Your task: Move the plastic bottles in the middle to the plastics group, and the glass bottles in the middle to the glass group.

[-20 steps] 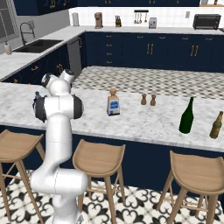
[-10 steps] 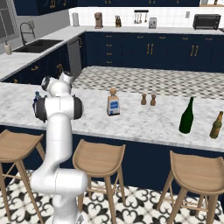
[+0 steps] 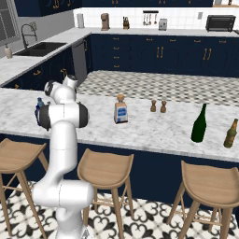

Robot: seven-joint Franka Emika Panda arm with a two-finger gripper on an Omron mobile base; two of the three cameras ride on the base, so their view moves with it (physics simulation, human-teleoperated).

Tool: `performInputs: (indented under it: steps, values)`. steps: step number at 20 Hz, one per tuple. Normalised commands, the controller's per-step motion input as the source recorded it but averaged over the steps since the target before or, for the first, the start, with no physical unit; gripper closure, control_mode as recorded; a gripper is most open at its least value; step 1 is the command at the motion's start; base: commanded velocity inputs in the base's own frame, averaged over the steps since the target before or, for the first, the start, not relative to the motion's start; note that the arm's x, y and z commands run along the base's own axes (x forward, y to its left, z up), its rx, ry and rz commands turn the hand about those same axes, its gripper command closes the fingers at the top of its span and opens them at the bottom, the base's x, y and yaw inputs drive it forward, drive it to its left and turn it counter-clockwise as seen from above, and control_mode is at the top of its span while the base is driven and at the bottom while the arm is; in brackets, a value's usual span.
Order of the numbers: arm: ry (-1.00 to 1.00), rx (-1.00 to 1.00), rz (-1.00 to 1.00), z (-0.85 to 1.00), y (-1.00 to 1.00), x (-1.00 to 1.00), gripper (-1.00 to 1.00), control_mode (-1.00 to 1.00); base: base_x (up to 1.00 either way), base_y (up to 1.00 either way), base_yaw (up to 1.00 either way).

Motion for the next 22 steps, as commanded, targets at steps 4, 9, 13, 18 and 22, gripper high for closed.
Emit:
performInputs:
  steps: [4, 9, 13, 18, 22]
  values:
    - [0.00, 0.05, 0.00, 0.00, 0.00, 0.00, 1.00, -1.00, 0.00, 0.00, 0.00]
    - [0.00, 0.00, 0.00, 0.00, 0.00, 0.00, -1.00, -1.00, 0.00, 0.00, 0.00]
    - [0.00, 0.00, 0.00, 0.00, 0.00, 0.00, -1.00, -1.00, 0.00, 0.00, 0.00]
    - [0.00, 0.00, 0.00, 0.00, 0.00, 0.00, -1.00, -1.00, 0.00, 0.00, 0.00]
    - [0.00, 0.00, 0.00, 0.00, 0.00, 0.00, -1.00, -1.00, 0.00, 0.00, 0.00]
